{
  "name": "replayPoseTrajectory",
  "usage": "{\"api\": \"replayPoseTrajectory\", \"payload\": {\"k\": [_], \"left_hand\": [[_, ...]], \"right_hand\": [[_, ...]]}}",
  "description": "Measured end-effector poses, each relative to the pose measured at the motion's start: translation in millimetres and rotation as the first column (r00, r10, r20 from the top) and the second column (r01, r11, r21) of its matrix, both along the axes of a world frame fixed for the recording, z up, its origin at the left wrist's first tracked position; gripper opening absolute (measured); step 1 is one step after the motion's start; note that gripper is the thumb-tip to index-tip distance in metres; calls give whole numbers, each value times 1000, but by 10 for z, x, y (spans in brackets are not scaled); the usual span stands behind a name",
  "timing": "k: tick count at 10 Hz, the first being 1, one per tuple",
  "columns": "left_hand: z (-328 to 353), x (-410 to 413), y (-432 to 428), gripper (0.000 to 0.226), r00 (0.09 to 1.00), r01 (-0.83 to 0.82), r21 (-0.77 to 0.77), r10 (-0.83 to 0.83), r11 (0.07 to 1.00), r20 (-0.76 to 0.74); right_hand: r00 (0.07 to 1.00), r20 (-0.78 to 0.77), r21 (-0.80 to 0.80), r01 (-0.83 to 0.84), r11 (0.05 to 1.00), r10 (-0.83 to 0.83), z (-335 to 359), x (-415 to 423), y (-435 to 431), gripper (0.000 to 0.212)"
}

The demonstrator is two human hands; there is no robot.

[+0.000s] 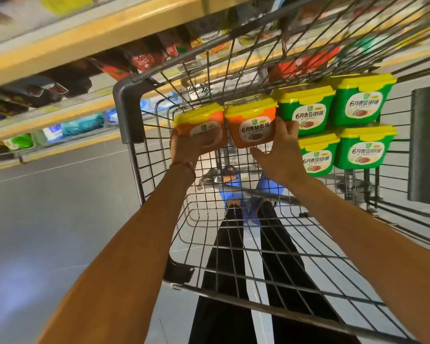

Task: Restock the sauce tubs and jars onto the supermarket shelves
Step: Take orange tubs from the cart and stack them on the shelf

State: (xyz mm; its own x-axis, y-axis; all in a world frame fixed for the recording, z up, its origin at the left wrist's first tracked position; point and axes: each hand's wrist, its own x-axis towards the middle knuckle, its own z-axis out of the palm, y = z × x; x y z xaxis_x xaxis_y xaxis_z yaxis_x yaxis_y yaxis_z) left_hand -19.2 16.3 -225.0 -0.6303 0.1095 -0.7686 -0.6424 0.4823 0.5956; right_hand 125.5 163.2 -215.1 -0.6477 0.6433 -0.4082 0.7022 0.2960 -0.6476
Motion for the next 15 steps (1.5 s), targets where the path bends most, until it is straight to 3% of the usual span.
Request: {"api": "replayPoseTrajectory", "payload": {"k": [4,6,8,9,10,11,12,13,14,15], "left_hand": [[-111,200,-61,49,986,-152,155,139,976,90],[89,373,-109,35,968,-222,110,205,969,147],[174,666,-250,32,979,-148,88,133,985,157],[172,798,-374,58,992,-24,22,21,999,123],[197,892,-470,66,992,63,-64,-56,996,110],[196,951,-510,69,988,137,-122,-126,983,94],[192,928,-493,76,987,112,-119,-98,987,124],[194,876,-440,67,981,43,-48,-33,998,193],[181,842,-442,49,973,67,-48,-55,997,223],[185,818,-485,48,968,84,-42,-72,996,239]], "right_hand": [[999,5,-71,-34,997,35,-4,73,106,77],[999,-20,-112,-43,993,41,56,55,62,72],[999,33,-221,-35,975,43,-29,-50,202,58],[998,50,-323,-21,946,39,-84,-100,258,51],[998,42,-309,-23,951,38,-149,-140,220,59],[992,68,-235,-84,968,103,-263,-161,147,94],[989,109,-273,-67,960,100,-617,-147,75,113],[994,88,-451,95,888,-62,-370,-229,35,108],[987,47,-624,148,767,-152,-302,-226,39,64],[977,17,-712,160,683,-210,-293,-237,18,47]]}}
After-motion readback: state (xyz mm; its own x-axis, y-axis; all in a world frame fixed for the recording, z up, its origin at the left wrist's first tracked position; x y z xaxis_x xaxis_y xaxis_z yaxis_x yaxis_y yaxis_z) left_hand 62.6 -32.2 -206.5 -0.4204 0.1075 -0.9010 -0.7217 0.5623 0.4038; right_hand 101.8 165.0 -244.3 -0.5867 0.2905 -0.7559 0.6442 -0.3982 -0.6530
